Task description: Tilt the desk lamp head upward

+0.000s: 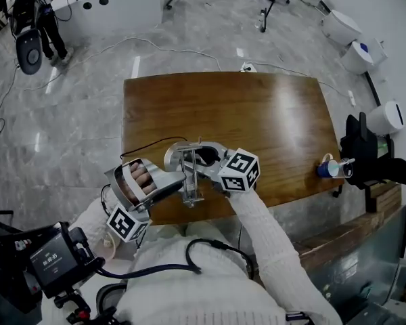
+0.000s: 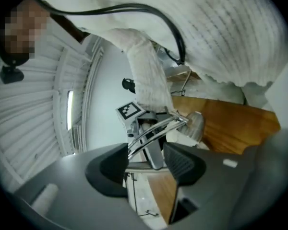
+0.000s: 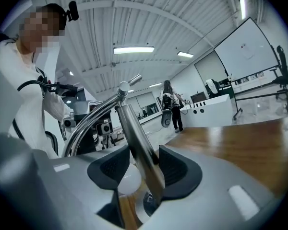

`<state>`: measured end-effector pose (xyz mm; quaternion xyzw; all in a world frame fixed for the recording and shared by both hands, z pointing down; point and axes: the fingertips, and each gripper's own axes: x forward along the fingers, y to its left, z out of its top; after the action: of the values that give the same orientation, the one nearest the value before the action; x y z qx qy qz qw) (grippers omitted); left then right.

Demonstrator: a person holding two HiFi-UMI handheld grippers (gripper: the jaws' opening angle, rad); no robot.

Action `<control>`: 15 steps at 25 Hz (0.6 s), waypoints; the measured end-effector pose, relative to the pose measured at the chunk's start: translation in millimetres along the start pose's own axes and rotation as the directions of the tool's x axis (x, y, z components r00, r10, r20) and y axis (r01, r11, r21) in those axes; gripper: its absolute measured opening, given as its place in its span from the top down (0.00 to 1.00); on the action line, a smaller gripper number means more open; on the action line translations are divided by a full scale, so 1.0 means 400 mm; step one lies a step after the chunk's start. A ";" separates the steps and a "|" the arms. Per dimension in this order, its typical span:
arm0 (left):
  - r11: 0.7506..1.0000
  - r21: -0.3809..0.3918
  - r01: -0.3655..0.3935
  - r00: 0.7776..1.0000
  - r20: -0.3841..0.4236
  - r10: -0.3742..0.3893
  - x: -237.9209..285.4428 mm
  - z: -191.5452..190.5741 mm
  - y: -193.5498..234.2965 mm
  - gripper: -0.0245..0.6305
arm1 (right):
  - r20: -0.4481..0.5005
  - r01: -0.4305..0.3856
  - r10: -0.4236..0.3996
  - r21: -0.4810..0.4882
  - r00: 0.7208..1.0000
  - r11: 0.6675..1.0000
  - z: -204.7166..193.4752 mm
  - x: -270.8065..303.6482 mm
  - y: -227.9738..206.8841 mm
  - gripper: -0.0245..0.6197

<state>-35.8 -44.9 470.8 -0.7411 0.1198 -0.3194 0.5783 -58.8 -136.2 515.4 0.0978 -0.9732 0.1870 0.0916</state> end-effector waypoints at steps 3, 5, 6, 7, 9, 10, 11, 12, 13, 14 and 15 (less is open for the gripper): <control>0.987 0.160 -0.007 0.999 0.052 -0.002 0.000 0.019 0.002 0.61 | -0.007 -0.019 0.019 0.029 1.000 0.999 0.001 0.009 0.002 0.65; 0.968 0.253 -0.010 0.997 0.074 -0.009 0.009 0.032 -0.007 0.51 | -0.008 -0.026 0.026 0.043 1.000 0.999 0.003 0.010 0.004 0.65; 0.958 0.287 -0.010 0.997 0.080 -0.014 0.016 0.038 -0.010 0.51 | -0.006 -0.026 0.027 0.049 1.000 0.998 0.005 0.009 0.006 0.65; 0.950 0.311 -0.011 0.996 0.085 -0.016 0.022 0.043 -0.012 0.51 | -0.004 -0.025 0.026 0.054 1.000 0.998 0.007 0.009 0.008 0.64; 0.939 0.344 -0.027 0.996 0.089 -0.004 0.035 0.053 -0.007 0.51 | 0.001 -0.021 0.021 0.062 1.000 0.998 0.012 0.011 0.015 0.64; 0.934 0.356 -0.038 0.996 0.089 0.007 0.042 0.058 -0.003 0.51 | 0.002 -0.018 0.018 0.064 1.000 0.998 0.014 0.011 0.019 0.64; 0.929 0.366 -0.047 0.996 0.089 0.015 0.048 0.062 0.000 0.51 | 0.003 -0.015 0.015 0.064 1.000 0.998 0.015 0.012 0.022 0.64; 0.926 0.374 -0.050 0.996 0.089 0.017 0.055 0.065 0.002 0.51 | 0.003 -0.012 0.011 0.063 1.000 0.998 0.017 0.013 0.025 0.64; 0.924 0.378 -0.048 0.996 0.088 0.016 0.061 0.067 0.003 0.52 | 0.003 -0.008 0.008 0.062 1.000 0.998 0.020 0.013 0.028 0.64; 0.924 0.380 -0.046 0.996 0.087 0.014 0.066 0.068 0.003 0.52 | 0.002 -0.005 0.005 0.061 1.000 0.998 0.022 0.013 0.030 0.64; 0.924 0.379 -0.044 0.996 0.085 0.012 0.071 0.070 0.002 0.53 | 0.002 -0.002 0.002 0.060 1.000 0.998 0.023 0.012 0.032 0.64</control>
<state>3.3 -38.9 475.9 -0.6254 0.0425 -0.2979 0.7199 -67.6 -128.8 503.5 0.0995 -0.9673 0.2161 0.0877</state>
